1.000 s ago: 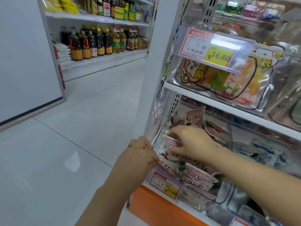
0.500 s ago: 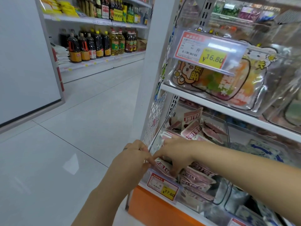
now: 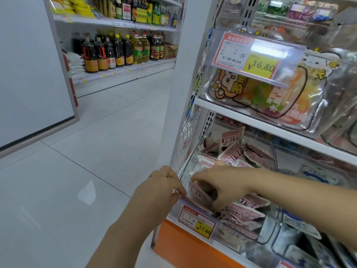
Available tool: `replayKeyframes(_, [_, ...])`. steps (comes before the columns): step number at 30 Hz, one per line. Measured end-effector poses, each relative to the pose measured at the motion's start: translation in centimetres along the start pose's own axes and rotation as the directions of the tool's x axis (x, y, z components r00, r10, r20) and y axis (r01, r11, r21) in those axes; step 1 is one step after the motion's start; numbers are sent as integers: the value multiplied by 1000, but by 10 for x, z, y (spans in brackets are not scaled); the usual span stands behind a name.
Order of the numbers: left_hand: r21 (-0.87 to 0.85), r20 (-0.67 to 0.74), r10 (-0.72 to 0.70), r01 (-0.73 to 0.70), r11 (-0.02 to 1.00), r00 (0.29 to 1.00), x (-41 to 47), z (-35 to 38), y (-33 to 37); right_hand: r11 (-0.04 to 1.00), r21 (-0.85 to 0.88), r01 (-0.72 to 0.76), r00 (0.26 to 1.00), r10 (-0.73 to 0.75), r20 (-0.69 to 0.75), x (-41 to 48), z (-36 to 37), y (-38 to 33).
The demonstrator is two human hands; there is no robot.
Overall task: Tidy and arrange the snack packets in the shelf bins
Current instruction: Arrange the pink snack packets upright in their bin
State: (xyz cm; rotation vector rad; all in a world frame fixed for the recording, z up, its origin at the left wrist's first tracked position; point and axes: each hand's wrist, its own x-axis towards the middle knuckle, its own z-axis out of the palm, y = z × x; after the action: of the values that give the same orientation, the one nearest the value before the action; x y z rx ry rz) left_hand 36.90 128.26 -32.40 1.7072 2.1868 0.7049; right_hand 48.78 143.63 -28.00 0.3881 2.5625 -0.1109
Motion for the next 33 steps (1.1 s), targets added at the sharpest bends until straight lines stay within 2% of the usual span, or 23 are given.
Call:
replayKeyframes(3, [-7, -2, -5, 5, 1000, 1000, 0, 1, 0, 998, 58, -18, 986, 28, -166, -3, 7, 17])
replayKeyframes(9, [12, -36, 6, -5, 1000, 999, 1, 6, 2, 982, 187, -23, 959, 75, -272, -5, 9, 28])
replayKeyframes(12, [35, -78, -5, 8, 999, 997, 3, 7, 4, 951, 308, -22, 905, 150, -398, -4, 12, 18])
replayKeyframes(15, [71, -112, -20, 28, 997, 994, 4, 9, 8, 957, 289, 36, 924, 78, -374, -5, 19, 0])
replayKeyframes(17, [72, -116, -32, 40, 997, 993, 4, 10, 8, 907, 415, 73, 925, 93, -367, -12, 18, -5])
replayKeyframes(20, [68, -107, -28, 36, 997, 994, 3, 9, 8, 888, 458, 47, 816, 231, -530, -22, 12, 10])
replayKeyframes(21, [68, -101, -24, 31, 997, 995, 3, 9, 8, 902, 432, -4, 809, 257, -528, -24, 13, 16])
replayKeyframes(24, [67, -86, -25, 31, 997, 996, 4, 7, 10, 937, 324, -131, 903, 248, -351, -26, 19, 21])
replayKeyframes(26, [67, -81, -29, 35, 997, 996, 4, 7, 11, 953, 250, -173, 924, 245, -295, -23, 21, 17])
replayKeyframes(29, [62, -76, -38, 42, 997, 996, 3, 7, 12, 972, 106, -208, 924, 231, -305, -14, 18, 11])
replayKeyframes(33, [55, -71, -52, 56, 997, 996, 3, 8, 12, 959, 202, -201, 893, 264, -365, -3, 15, 10])
